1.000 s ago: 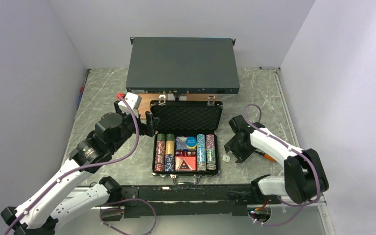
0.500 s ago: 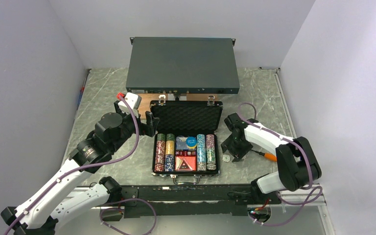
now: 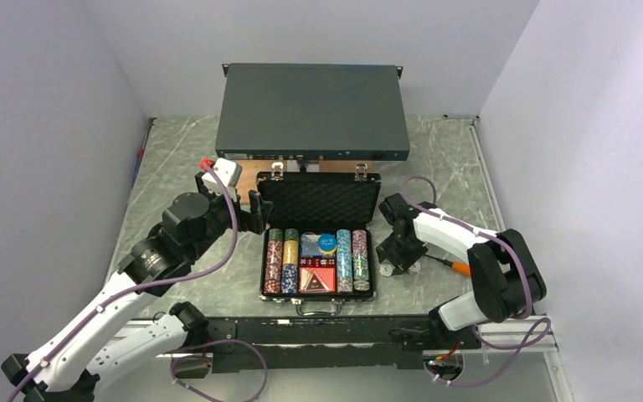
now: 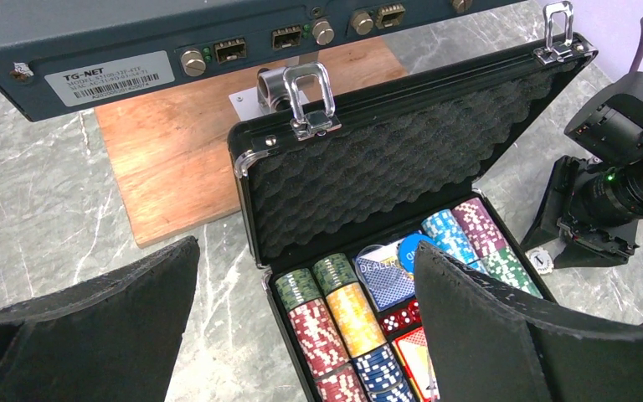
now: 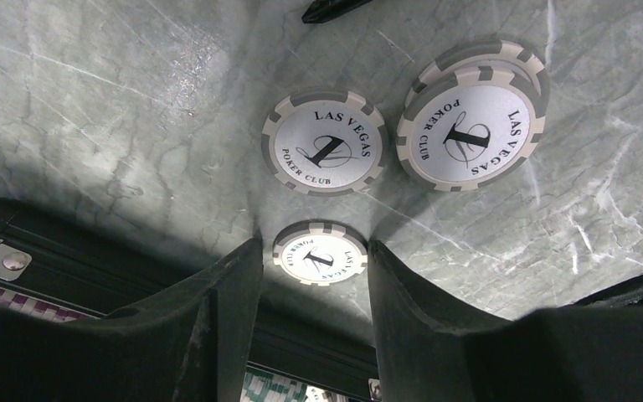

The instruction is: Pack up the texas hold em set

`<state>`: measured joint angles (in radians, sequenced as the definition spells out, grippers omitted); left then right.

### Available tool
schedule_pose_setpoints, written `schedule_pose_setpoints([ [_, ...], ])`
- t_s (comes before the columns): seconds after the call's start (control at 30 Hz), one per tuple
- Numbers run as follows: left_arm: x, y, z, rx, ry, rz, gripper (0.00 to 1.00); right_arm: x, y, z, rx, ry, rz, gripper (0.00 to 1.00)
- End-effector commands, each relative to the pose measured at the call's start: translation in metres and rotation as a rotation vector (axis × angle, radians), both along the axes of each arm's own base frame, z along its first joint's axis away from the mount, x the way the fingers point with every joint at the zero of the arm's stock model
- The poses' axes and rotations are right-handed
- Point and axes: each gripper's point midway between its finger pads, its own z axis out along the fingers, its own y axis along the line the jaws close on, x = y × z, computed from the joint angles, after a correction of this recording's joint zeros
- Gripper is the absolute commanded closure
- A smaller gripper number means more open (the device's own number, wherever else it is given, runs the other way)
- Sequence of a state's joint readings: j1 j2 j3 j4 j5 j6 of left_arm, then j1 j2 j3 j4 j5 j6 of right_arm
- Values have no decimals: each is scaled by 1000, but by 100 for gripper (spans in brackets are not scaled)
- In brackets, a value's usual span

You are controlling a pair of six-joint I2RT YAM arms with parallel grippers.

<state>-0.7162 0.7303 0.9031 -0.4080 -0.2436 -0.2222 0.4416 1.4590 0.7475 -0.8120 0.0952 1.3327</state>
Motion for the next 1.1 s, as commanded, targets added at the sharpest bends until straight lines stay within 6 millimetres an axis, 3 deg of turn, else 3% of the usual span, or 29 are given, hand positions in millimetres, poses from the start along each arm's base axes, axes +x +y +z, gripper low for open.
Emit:
schedule_pose_setpoints([
  [0.0,0,-1,14,-28,-38,-12,1,-2,-4,-2,-37,13,-19,51],
  [0.33,0,-1,15,-28,-39,-10,1,-2,-6,3,-45,-5,-6,69],
  [0.7,1,-2,13,-25,-33,-12,1,11,-11,34,-42,-105,-8,76],
  [0.9,1,-3,12,-24,-31,-13,1,12,-26,43,-56,-134,-24,77],
  [0.97,1,-3,12,-27,-31,-16,0,21,-15,42,4,-176,33,73],
  [1.07,1,-4,13,-30,-32,-21,1,21,5,35,49,-125,90,49],
])
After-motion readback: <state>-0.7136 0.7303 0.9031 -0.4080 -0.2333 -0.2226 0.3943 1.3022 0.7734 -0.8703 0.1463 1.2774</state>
